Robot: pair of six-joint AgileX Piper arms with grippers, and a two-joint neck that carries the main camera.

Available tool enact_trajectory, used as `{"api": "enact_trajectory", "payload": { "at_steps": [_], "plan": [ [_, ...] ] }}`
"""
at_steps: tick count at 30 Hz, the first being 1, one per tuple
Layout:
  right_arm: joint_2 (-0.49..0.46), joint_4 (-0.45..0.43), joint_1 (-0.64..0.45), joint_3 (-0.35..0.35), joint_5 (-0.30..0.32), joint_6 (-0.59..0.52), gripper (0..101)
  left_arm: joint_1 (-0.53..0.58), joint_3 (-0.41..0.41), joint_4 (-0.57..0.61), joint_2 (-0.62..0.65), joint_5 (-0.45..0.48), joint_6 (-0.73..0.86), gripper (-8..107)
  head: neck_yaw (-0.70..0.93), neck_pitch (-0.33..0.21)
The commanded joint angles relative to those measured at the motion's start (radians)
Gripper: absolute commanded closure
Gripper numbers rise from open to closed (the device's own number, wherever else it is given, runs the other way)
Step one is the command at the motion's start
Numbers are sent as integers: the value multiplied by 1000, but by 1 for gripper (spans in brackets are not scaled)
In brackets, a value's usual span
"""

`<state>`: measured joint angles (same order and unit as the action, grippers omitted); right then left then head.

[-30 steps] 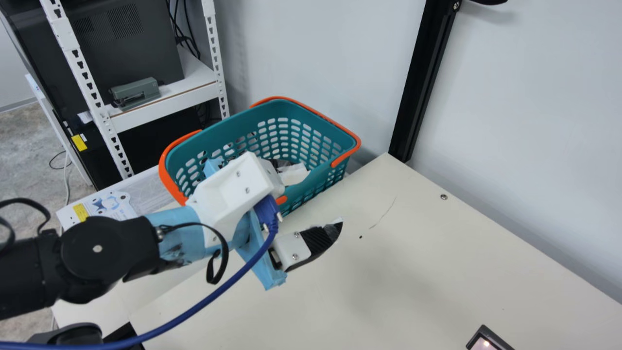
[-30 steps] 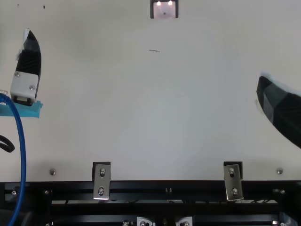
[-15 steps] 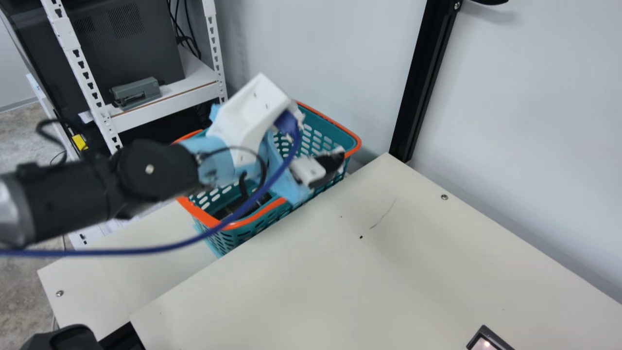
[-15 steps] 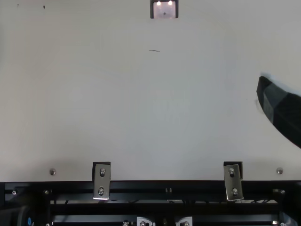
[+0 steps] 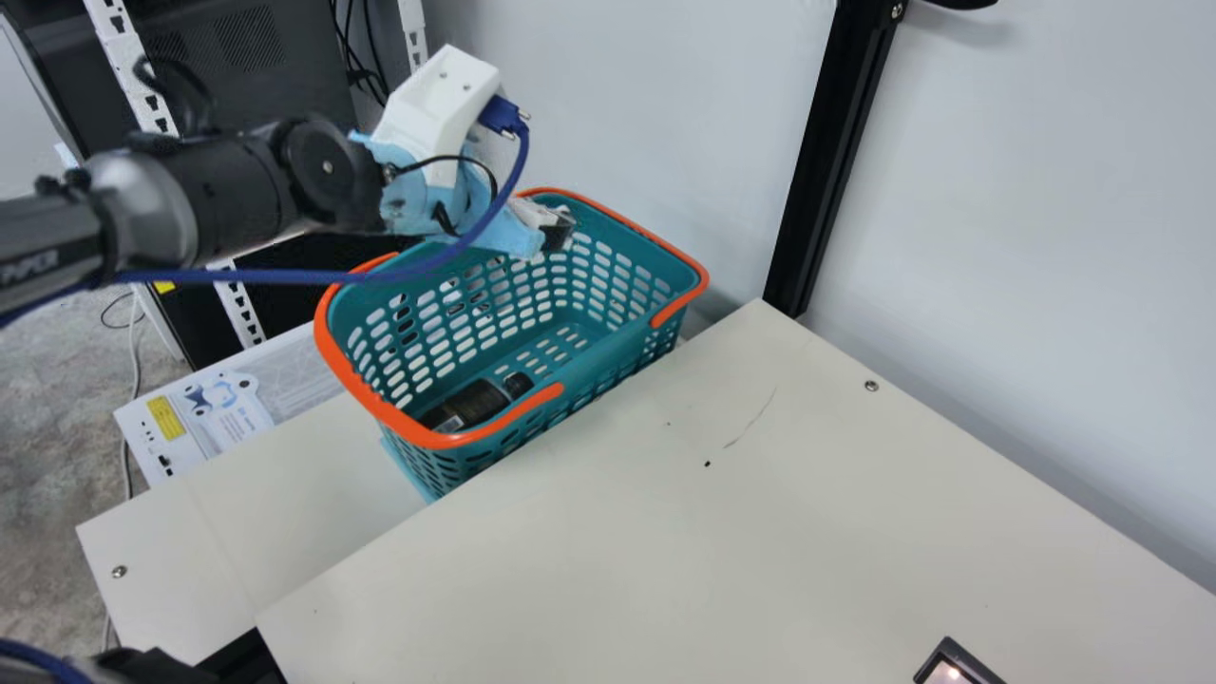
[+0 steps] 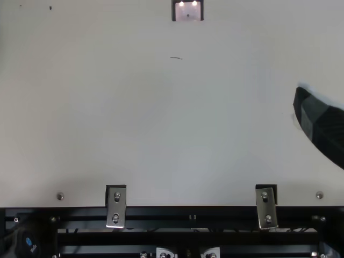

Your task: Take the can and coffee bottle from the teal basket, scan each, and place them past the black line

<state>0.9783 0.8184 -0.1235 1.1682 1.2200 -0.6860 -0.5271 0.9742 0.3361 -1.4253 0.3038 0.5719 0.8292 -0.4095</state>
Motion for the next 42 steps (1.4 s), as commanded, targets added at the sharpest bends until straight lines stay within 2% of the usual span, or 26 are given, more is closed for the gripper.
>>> {"api": "enact_trajectory", "payload": {
  "at_steps": [1,7,13,26,42],
  "plan": [
    [0,0,0,0,0,0,0,10,68,-236,-32,95,-238,9,19,-27],
    [0,0,0,0,0,0,0,96,194,-409,-142,263,-442,9,19,-27],
    [0,0,0,0,0,0,0,125,266,-488,-270,342,-526,9,19,-27],
    [0,0,0,0,0,0,0,64,330,-520,-460,360,-497,9,19,-27],
    [0,0,0,0,0,0,0,7,350,-445,-623,349,-329,9,19,-27]
  ]
}}
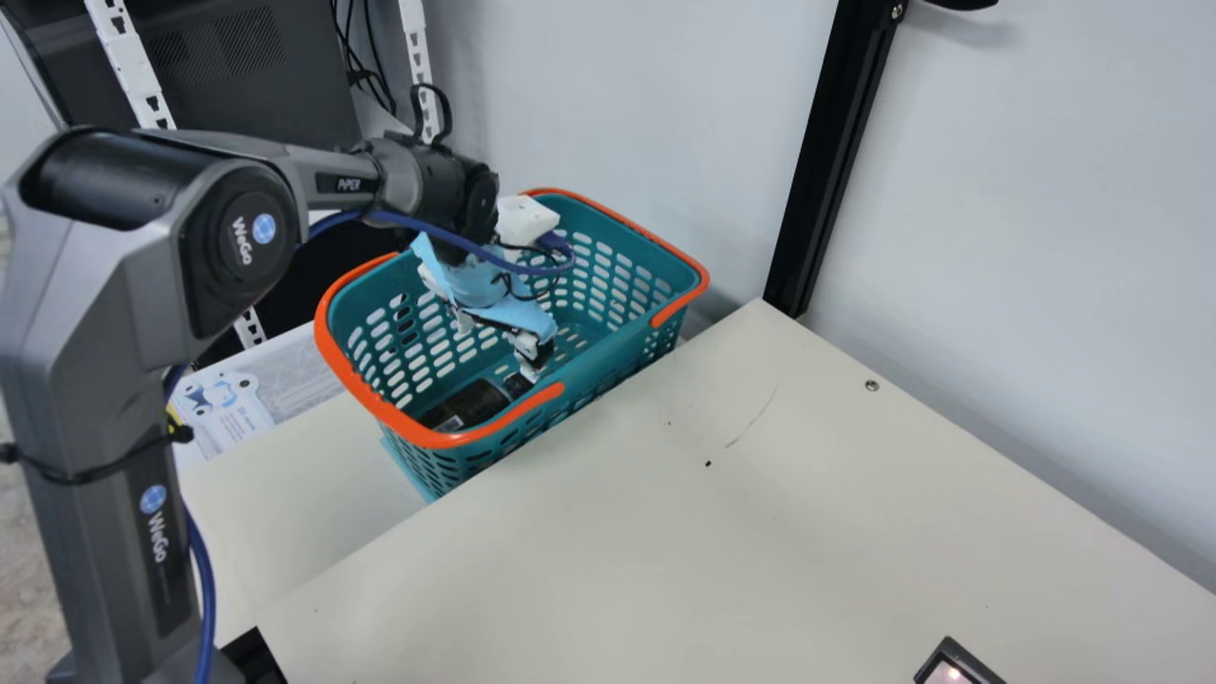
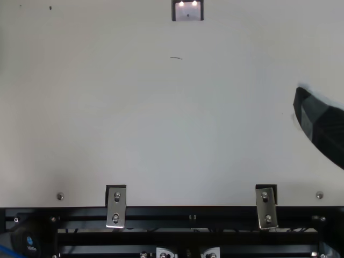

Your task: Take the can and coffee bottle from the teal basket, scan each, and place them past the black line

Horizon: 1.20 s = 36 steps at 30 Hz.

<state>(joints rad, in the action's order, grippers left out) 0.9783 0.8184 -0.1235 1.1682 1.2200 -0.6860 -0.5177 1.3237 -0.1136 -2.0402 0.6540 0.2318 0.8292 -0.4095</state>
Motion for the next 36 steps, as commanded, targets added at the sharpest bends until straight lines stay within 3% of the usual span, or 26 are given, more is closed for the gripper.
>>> {"api": "enact_trajectory", "payload": {
  "at_steps": [1,19,35,36],
  "plan": [
    [0,0,0,0,0,0,0,-6,3,10,-17,-3,22,9,19,-27],
    [0,0,0,0,0,0,0,-54,6,125,-135,-23,235,9,19,-27],
    [0,0,0,0,0,0,0,-72,-12,132,-188,-32,276,9,19,-27],
    [0,0,0,0,0,0,0,-72,-11,132,-190,-35,272,89,19,-27]
  ]
}}
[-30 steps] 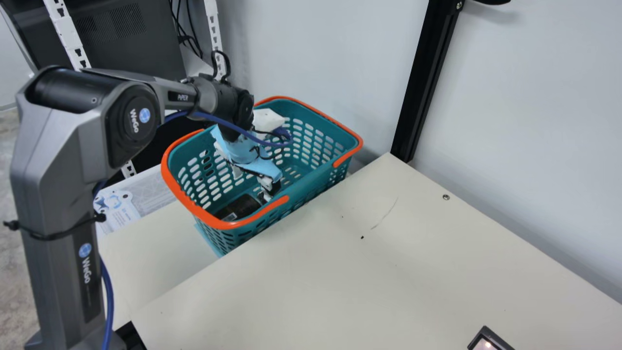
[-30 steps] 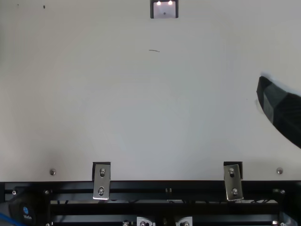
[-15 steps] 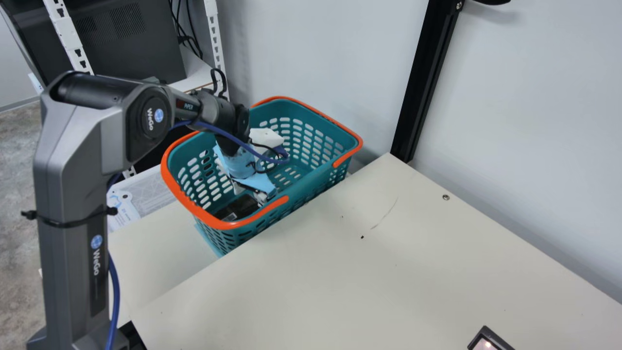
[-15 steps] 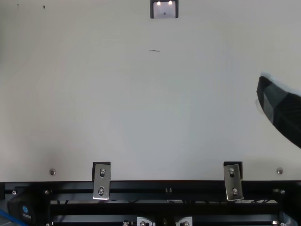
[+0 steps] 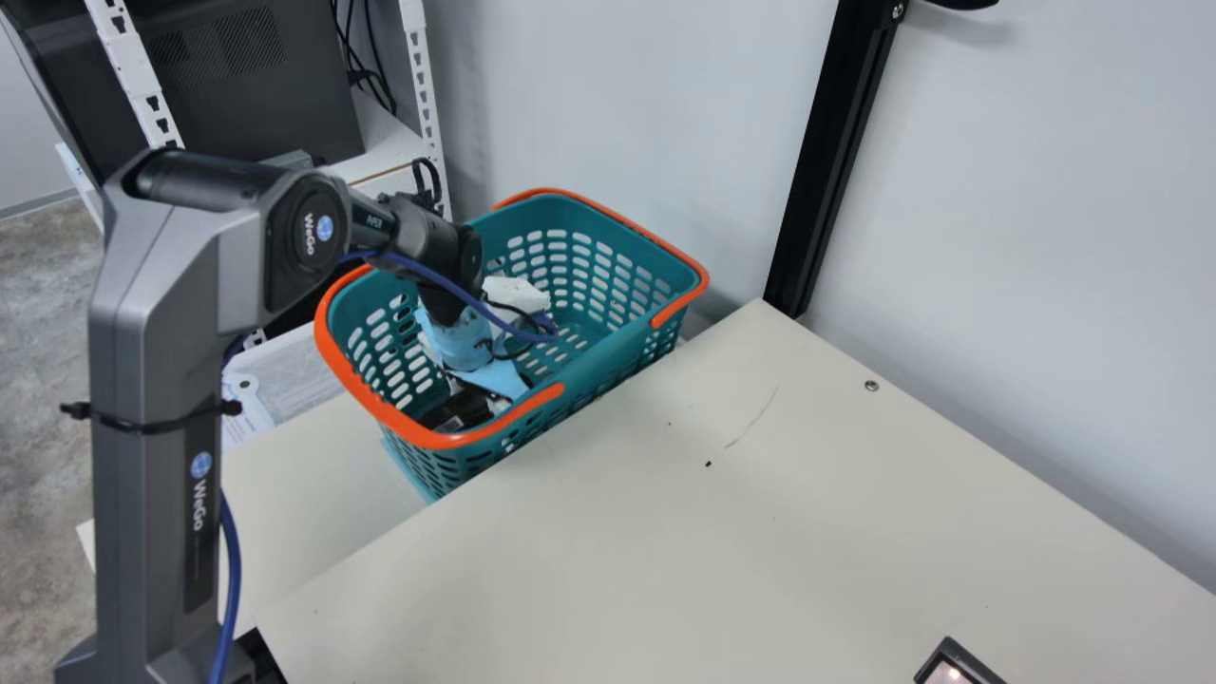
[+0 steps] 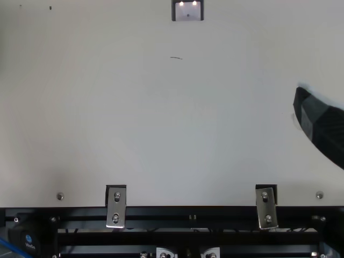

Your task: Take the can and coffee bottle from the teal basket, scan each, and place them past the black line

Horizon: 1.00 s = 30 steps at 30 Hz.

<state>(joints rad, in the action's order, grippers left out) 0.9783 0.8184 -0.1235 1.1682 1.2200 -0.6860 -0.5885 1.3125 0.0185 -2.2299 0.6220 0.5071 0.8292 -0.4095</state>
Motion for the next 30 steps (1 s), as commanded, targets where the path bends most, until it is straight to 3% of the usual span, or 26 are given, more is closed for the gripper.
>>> {"api": "enact_trajectory", "payload": {
  "at_steps": [1,7,12,21,30],
  "plan": [
    [0,0,0,0,0,0,0,-1,2,0,-1,-4,-8,89,19,-27],
    [0,0,0,0,0,0,0,5,-2,31,50,-28,-22,89,19,-27],
    [0,0,0,0,0,0,0,20,-36,84,183,-117,-42,89,19,-27],
    [0,0,0,0,0,0,0,82,-100,387,488,-309,27,89,19,-27],
    [0,0,0,0,0,0,0,174,-113,592,703,-327,36,89,19,-27]
  ]
}}
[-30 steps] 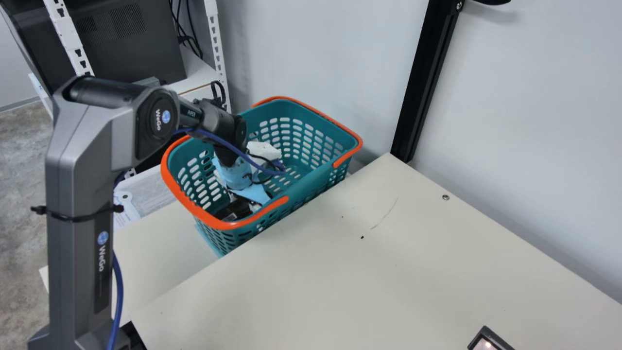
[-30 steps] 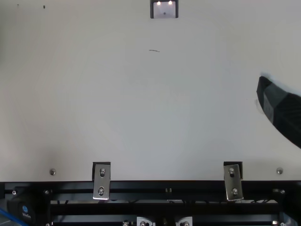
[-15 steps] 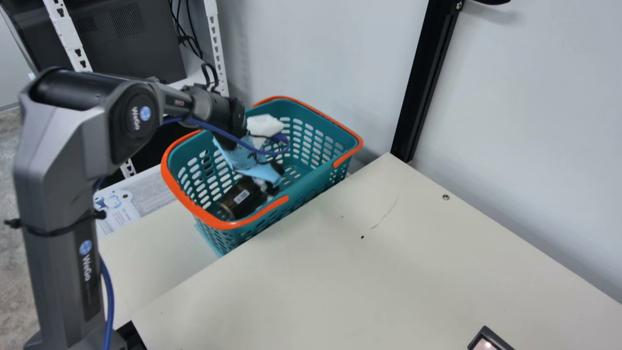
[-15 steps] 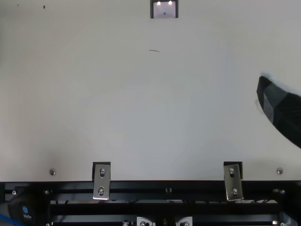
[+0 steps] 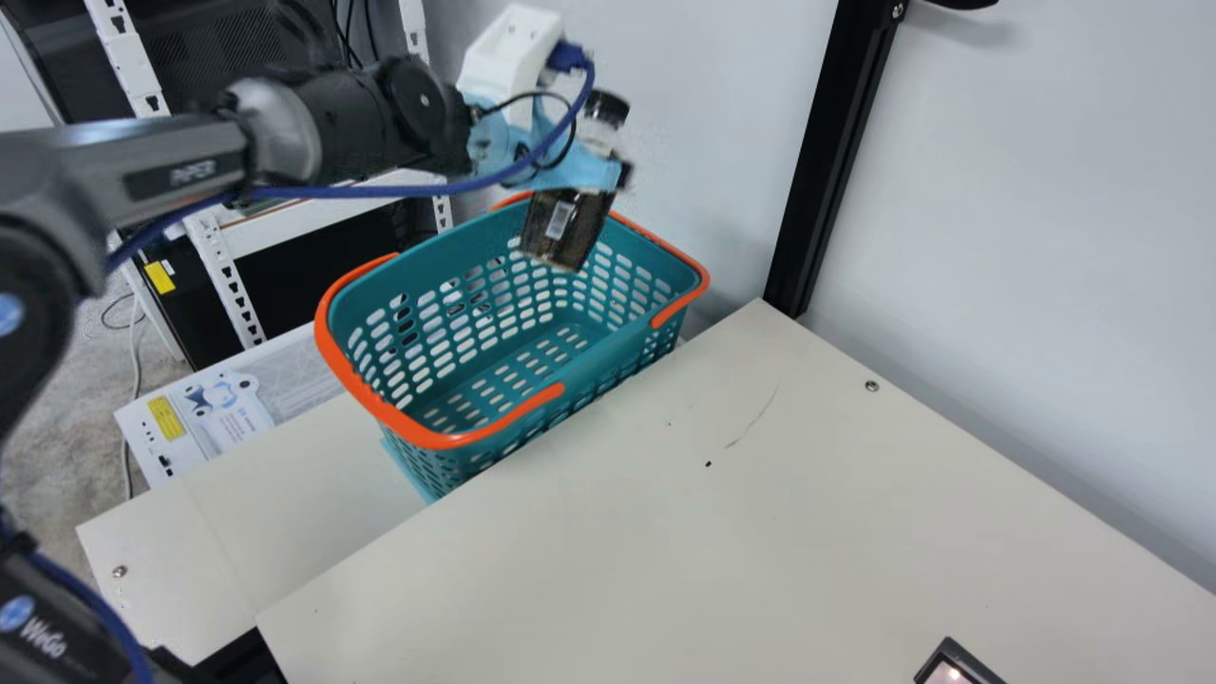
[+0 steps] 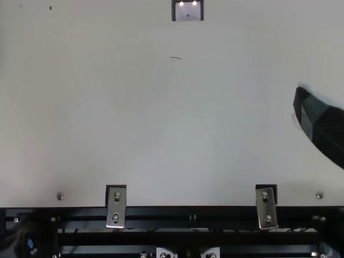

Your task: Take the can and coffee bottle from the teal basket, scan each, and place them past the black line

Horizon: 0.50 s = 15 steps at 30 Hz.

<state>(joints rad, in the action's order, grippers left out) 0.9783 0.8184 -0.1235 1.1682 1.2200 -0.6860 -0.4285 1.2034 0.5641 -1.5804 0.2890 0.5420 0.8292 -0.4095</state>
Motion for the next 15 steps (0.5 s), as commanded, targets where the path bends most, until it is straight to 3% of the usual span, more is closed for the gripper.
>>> {"api": "enact_trajectory", "payload": {
  "at_steps": [1,10,15],
  "plan": [
    [0,0,0,0,0,0,0,28,-10,64,79,11,4,89,19,-27],
    [0,0,0,0,0,0,0,169,-82,159,280,69,-7,89,19,-27],
    [0,0,0,0,0,0,0,263,-100,161,364,184,-82,89,19,-27]
  ]
}}
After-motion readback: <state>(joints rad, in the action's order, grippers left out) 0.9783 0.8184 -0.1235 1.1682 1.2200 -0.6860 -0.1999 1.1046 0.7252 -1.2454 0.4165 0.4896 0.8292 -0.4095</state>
